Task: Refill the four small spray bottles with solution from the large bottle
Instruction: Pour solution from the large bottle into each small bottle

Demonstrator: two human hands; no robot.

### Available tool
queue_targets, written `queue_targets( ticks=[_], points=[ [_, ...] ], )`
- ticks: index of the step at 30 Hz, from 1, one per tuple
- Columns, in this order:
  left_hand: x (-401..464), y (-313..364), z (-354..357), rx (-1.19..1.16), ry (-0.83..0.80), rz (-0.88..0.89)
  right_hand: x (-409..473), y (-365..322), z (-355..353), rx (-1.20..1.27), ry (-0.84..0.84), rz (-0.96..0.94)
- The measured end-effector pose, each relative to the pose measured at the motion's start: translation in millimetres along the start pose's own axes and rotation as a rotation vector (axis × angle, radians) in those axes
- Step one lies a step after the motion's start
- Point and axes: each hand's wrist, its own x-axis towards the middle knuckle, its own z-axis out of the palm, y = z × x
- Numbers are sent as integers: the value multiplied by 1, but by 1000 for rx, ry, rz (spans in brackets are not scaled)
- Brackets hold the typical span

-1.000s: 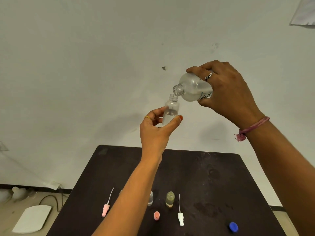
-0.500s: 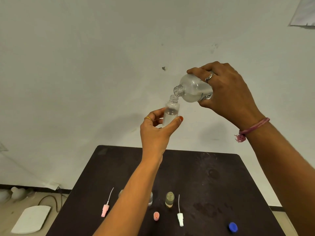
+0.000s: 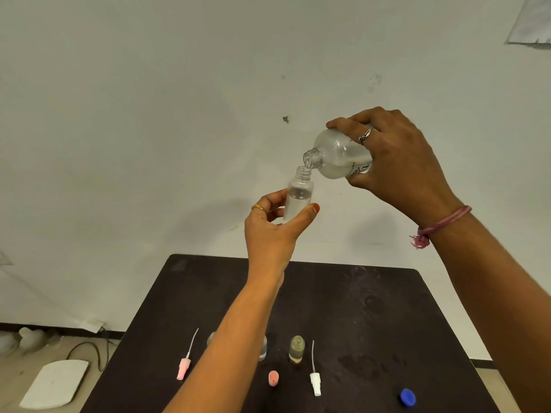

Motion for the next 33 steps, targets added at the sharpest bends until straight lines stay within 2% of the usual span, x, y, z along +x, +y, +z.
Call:
queue_targets(
  ticks=[33],
  points=[
    [2,-3,1,5,2,-3,1,0,4,1,-10,3]
  ],
)
